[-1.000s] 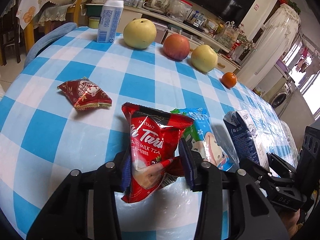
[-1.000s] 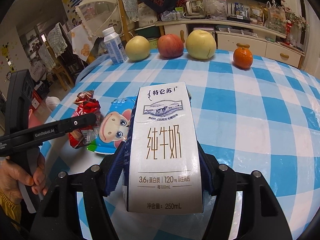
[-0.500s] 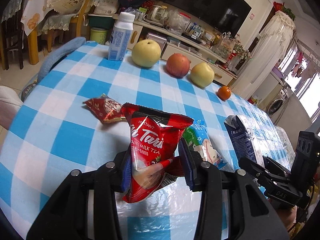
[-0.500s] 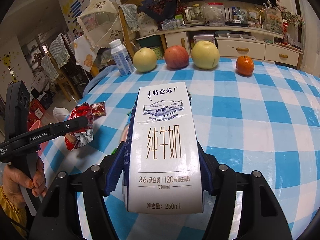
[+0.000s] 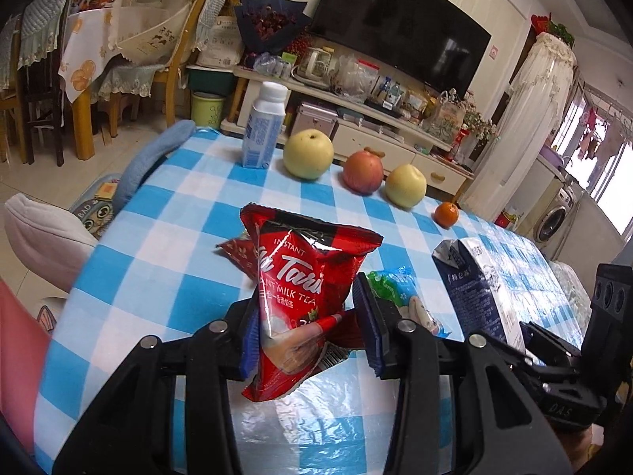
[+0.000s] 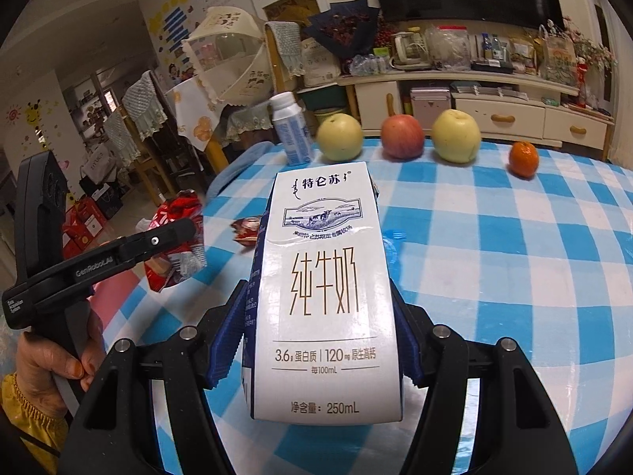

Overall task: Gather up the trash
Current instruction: 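Lift red milk-tea packet and milk carton up off the table, then carry both items over pink bucket and open both grippers to drop them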

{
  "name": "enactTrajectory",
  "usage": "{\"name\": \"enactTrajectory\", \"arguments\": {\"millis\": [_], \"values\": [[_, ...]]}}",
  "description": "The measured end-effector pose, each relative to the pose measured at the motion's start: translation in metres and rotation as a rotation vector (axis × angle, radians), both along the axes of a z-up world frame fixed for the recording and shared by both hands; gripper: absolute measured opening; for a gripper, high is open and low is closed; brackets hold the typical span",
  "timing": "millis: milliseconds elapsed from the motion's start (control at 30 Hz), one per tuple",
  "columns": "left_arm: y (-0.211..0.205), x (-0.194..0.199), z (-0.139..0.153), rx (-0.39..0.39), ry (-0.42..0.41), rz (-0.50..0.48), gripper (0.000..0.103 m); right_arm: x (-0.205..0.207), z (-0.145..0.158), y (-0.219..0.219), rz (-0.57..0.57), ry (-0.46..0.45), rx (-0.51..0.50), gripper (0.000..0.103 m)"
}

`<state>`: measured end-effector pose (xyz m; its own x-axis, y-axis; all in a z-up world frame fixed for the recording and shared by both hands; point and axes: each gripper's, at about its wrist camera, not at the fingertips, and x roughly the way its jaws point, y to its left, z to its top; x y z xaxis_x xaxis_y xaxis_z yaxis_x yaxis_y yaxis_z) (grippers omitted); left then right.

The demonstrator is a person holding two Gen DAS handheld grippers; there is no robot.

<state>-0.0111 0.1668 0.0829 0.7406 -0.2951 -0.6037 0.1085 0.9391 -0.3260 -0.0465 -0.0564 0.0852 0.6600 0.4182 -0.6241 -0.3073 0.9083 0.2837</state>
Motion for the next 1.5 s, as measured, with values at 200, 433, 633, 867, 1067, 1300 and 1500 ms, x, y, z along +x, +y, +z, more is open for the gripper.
{"name": "enactTrajectory", "arguments": {"millis": [200, 433, 633, 867, 1067, 1300, 1500], "values": [[0.025, -0.006, 0.01, 0.0, -0.01, 0.064, 0.043, -0.008, 0.01, 0.046, 0.075, -0.004, 0.012, 0.066], [0.069, -0.019, 0.022, -0.029, -0.038, 0.181, 0.043, -0.016, 0.015, 0.112, 0.176, -0.003, 0.01, 0.066], [0.12, -0.039, 0.033, -0.034, -0.056, 0.366, 0.043, -0.015, 0.022, 0.176, 0.259, -0.004, 0.024, 0.066], [0.2, -0.07, 0.036, -0.052, -0.041, 0.613, 0.043, -0.019, 0.032, 0.258, 0.456, -0.012, 0.002, 0.066], [0.263, -0.098, 0.035, -0.074, -0.034, 0.794, 0.043, -0.028, 0.032, 0.32, 0.556, -0.029, -0.036, 0.066], [0.31, -0.111, 0.027, -0.062, 0.035, 0.935, 0.045, -0.023, 0.01, 0.371, 0.605, 0.011, -0.056, 0.071], [0.317, -0.109, 0.029, -0.016, 0.045, 0.962, 0.065, -0.011, -0.002, 0.36, 0.537, 0.081, -0.002, 0.083]]}}
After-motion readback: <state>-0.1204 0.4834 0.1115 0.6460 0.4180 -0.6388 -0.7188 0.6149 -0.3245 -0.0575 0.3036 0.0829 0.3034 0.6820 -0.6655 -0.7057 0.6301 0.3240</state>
